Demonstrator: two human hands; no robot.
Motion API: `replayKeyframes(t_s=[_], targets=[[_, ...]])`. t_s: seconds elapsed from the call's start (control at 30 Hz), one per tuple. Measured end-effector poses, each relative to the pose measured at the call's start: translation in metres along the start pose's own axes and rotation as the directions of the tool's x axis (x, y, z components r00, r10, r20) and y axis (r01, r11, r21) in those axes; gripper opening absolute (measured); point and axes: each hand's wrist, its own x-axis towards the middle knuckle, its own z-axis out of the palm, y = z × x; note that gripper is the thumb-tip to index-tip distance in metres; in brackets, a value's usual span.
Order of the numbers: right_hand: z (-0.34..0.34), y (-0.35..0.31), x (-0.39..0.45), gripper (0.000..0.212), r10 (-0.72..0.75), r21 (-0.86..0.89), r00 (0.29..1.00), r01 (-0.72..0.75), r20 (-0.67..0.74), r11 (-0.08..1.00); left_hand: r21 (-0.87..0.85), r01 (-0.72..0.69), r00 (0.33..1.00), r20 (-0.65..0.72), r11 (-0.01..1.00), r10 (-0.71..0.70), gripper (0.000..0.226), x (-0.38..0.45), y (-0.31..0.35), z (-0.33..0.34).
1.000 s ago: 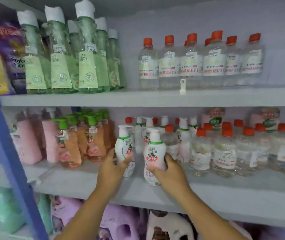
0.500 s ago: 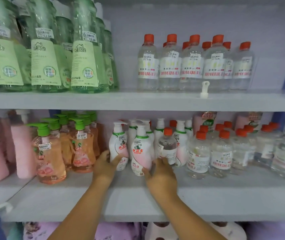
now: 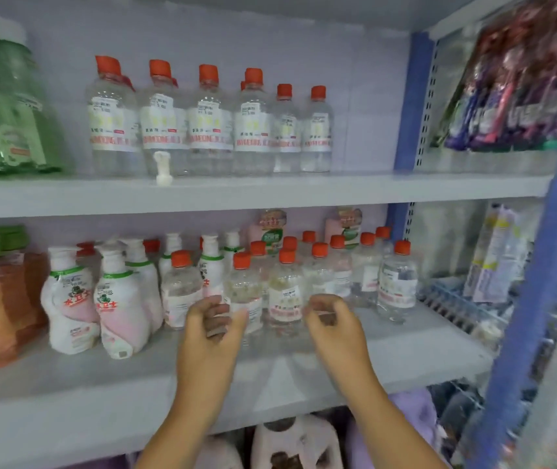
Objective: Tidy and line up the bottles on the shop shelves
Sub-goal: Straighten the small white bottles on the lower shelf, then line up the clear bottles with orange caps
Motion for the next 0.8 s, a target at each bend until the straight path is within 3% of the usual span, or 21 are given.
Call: replayKeyframes(t_s=[0.1, 0.2, 0.3, 0.4, 0.47, 0.6, 0.8], targets=[[-0.074, 0.011, 0.027, 0.018, -0.049, -0.07, 0.995, 0.043, -0.083, 0.997, 0.049, -0.004, 0.997, 0.074, 0.999, 0.0, 0.039, -0.009, 0.001, 0.063], [-0.133, 0.026, 0.061, 0.021, -0.117, -0.204, 0.971, 0.074, -0.207, 0.976, 0.189, -0.062, 0.998, 0.033, 0.98, 0.057, 0.064, -0.003, -0.004, 0.104], [-0.157, 0.041, 0.094, 0.043, -0.15, -0.364, 0.962, 0.059, -0.228, 0.93, 0.356, -0.031, 0.999, -0.03, 0.934, 0.045, 0.089, 0.013, -0.007, 0.137], [-0.155, 0.053, 0.115, 0.059, -0.105, -0.275, 0.981, 0.056, -0.165, 0.96, 0.558, 0.075, 0.994, -0.112, 0.826, -0.015, 0.096, 0.026, -0.006, 0.158], [-0.152, 0.06, 0.122, 0.046, -0.102, -0.243, 0.985, 0.067, -0.138, 0.968, 0.638, 0.057, 0.99, -0.137, 0.768, 0.04, 0.092, 0.026, -0.006, 0.159], [-0.158, 0.07, 0.121, 0.039, -0.037, -0.253, 0.995, 0.012, -0.095, 0.967, 0.598, -0.043, 0.989, -0.089, 0.8, 0.119, 0.086, 0.006, -0.008, 0.145], [-0.136, 0.055, 0.091, 0.059, 0.036, -0.295, 0.994, -0.003, 0.107, 0.955, 0.383, -0.122, 0.981, -0.095, 0.916, 0.17, 0.077, -0.043, 0.005, 0.097]])
